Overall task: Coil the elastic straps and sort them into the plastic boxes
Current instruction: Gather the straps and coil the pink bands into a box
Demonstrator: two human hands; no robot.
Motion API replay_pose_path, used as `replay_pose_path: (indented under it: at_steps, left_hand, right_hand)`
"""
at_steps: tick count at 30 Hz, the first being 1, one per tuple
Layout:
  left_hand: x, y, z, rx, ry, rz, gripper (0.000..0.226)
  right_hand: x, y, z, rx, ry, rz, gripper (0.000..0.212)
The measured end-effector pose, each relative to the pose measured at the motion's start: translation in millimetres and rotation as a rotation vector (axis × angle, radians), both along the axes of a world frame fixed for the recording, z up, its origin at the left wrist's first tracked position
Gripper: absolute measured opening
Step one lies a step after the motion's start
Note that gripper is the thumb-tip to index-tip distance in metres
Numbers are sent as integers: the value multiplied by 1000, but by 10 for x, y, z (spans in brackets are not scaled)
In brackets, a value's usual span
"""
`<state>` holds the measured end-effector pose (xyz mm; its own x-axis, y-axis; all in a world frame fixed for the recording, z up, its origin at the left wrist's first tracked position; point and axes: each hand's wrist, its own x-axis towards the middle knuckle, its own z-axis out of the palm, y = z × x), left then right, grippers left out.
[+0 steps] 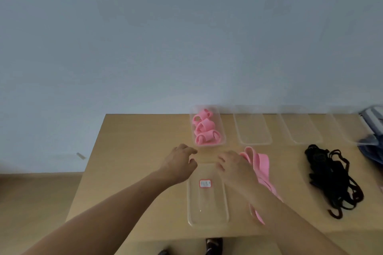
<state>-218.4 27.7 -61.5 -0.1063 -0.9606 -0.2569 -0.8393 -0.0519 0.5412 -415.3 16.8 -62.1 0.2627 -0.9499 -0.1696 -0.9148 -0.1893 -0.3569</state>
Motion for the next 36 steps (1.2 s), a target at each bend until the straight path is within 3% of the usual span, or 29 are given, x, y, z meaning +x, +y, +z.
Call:
replay_pose_path:
  at_steps: [2, 7, 10, 16, 18, 21, 23, 27, 30, 36]
  left_hand:
    - [47, 122, -99, 81, 27, 21, 44]
    - [108, 325, -242, 188, 118, 94, 46]
    - [143, 376, -289, 208, 155, 139, 44]
    - [177, 413, -297, 225, 210, 195, 43]
    - [191, 406, -274, 233, 241, 213, 44]
    - [266, 408, -212, 266, 267, 239, 49]
    - [330, 397, -153, 282, 267, 256, 48]
    - [364, 275, 36, 258, 344, 258, 26]
    - [284, 43, 210, 207, 440, 262, 21]
    - [196, -601, 405, 87, 367, 356, 21]
  right_hand:
    - [64, 184, -75, 161, 11, -84, 21]
    - [267, 508, -255, 279, 130, -334, 89]
    - [385, 532, -312, 298, 191, -376, 100]
    - [431, 501, -314, 276, 159, -436, 98]
    - [402, 485, -305, 287, 84, -448, 81]
    - [348, 414, -234, 307, -202, -438, 36]
    - [326, 346, -137, 293, -390, -426, 25]
    - [366, 164, 101, 222, -641, -405, 17]
    - [394, -51, 227, 167, -693, -408, 19]
    - [374, -751, 401, 88, -526, -399, 41]
